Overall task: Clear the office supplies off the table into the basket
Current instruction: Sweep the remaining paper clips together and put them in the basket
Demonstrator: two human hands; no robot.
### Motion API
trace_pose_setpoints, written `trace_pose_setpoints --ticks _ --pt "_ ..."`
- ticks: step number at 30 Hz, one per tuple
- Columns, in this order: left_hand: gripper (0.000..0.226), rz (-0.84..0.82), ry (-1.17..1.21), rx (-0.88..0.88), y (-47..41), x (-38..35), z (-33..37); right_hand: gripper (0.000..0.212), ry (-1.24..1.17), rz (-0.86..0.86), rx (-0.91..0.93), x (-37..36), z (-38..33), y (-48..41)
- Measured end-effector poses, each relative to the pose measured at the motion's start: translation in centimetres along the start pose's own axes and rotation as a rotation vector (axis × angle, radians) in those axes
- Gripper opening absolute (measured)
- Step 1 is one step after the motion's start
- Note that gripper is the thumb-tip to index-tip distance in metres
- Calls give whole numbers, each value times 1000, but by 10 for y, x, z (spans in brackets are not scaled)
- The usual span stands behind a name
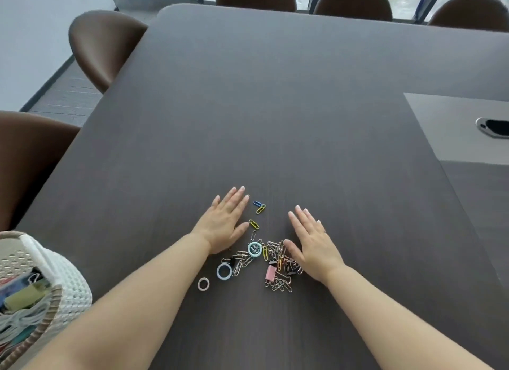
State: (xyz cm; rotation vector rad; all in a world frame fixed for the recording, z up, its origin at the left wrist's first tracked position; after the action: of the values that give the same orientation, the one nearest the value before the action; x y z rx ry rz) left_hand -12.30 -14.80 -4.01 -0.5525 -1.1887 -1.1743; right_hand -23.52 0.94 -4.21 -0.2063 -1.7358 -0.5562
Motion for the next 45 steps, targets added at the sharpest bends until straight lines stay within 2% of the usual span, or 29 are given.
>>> trace_pose_setpoints --ticks 3,7,12,17,20,22,25,29,33,39,42,45 --pt "60 -63 42 -2 -37 2 11 97 96 -47 35 -5 2 -7" --pt "56 -101 15 -34 -19 -19 24 87 103 -62 33 -9 -4 3" --pt "80 -108 90 -141 37 -29 30 88 22 -77 91 -10 -18 11" --pt "60 -9 8 -196 92 -46 25 73 41 -67 217 -20 -51 33" --pt "64 45 -19 -225 113 -51 26 76 1 -34 248 -25 -60 47" --pt "72 101 -24 -191 120 -50 23 83 -32 31 222 -25 -55 54" --pt "82 143 -85 -110 125 -51 16 94 76 84 161 -29 -49 60" --pt "79 210 -157 -115 93 -46 15 94 175 154 70 -23 -46 43" --pt "61 276 -132 -115 63 -33 18 84 181 249 63 -15 -43 29" --pt "36 459 11 -269 72 -29 26 45 123 524 139 -15 -51 40" --pt "32 492 16 -256 75 -27 28 37 115 551 147 -14 -51 42" --pt "38 550 -12 -212 80 -26 29 29 133 566 133 -13 -53 44"
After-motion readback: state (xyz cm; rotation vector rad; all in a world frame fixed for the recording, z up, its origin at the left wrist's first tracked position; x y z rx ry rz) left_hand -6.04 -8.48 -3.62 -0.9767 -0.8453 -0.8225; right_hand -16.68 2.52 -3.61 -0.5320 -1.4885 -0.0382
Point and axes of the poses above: each hand's wrist, its own y-axis away from the middle knuckle, its own x-axis out of the back of the hand, z = x × y, the point moved 7 cm from there along -y, towards the middle knuckle, and after that the axes turned 10 degrees about y, right-handed, at the moved point
